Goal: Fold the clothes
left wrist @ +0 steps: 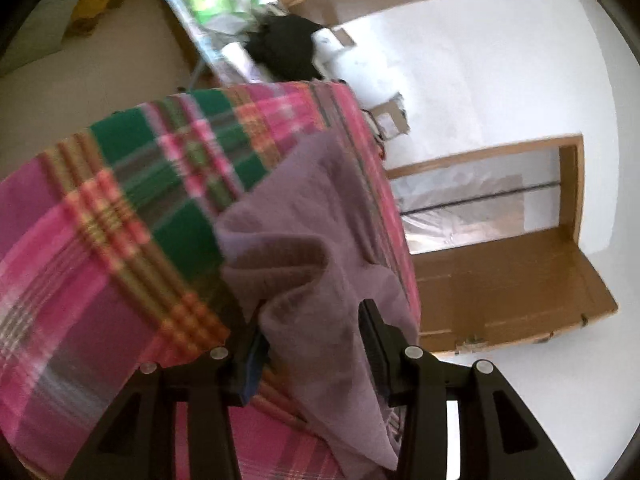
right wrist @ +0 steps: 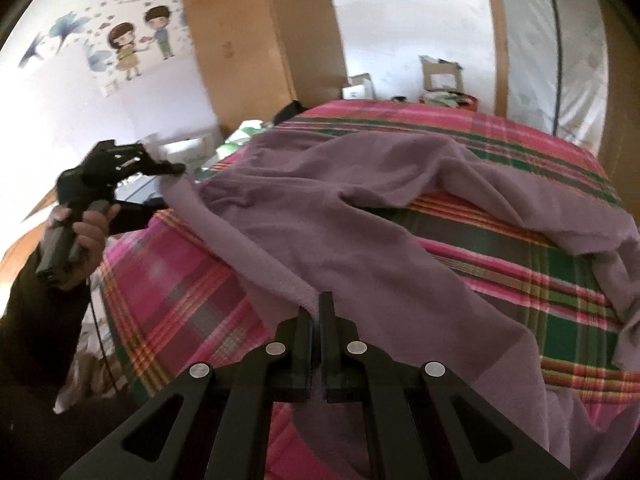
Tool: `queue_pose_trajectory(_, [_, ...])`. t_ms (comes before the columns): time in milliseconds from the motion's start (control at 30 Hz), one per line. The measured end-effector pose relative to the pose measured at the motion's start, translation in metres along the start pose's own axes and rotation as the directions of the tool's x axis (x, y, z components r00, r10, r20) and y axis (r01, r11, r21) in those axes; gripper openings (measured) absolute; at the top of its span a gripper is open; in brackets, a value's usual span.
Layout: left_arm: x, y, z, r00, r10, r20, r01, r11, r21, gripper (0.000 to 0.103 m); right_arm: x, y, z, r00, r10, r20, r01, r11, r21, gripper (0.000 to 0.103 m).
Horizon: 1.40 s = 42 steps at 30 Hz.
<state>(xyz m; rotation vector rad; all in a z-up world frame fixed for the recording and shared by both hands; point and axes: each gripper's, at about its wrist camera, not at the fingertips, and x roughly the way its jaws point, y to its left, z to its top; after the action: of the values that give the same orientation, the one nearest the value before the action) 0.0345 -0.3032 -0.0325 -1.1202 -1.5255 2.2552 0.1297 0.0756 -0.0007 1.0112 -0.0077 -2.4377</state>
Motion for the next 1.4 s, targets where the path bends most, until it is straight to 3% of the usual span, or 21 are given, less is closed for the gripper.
queue_pose_trajectory(233, [-0.002, -0.022, 0.009, 0.999, -0.041, 0.036, 0.039, 0.998, 0.047, 0.044, 0.011, -0.007, -0.002, 1.000, -0.023, -0.018, 0.024, 0.999, 0.035, 0.003])
queue_pose_trajectory(433, [0.018, -0.014, 0.005, 0.999, 0.002, -0.047, 0.000, 1.000, 0.030, 0.044, 0.014, -0.010, -0.002, 1.000, -0.017, -0.024, 0.018, 0.999, 0.048, 0.003])
queue_pose_trajectory(867, [0.026, -0.025, 0.005, 0.986, 0.152, -0.070, -0.152, 0.988, 0.008, 0.044, 0.015, -0.007, -0.006, 1.000, -0.012, -0.023, 0.012, 1.000, 0.010, 0.003])
queue_pose_trajectory(1100, [0.040, -0.050, 0.005, 0.961, 0.261, -0.096, -0.254, 0.964, 0.079, 0.044, 0.013, -0.003, -0.008, 1.000, -0.011, -0.014, 0.011, 0.999, -0.033, 0.003])
queue_pose_trajectory(1300, [0.057, -0.053, 0.009, 0.917, 0.365, -0.159, -0.357, 0.931, 0.076, 0.044, 0.013, 0.000, -0.014, 1.000, 0.005, -0.014, -0.006, 0.998, -0.068, 0.003])
queue_pose_trajectory(1400, [0.062, -0.053, 0.009, 0.906, 0.391, -0.163, -0.382, 0.920, 0.082, 0.044, 0.012, 0.000, -0.017, 1.000, 0.018, -0.013, -0.019, 0.997, -0.079, 0.003])
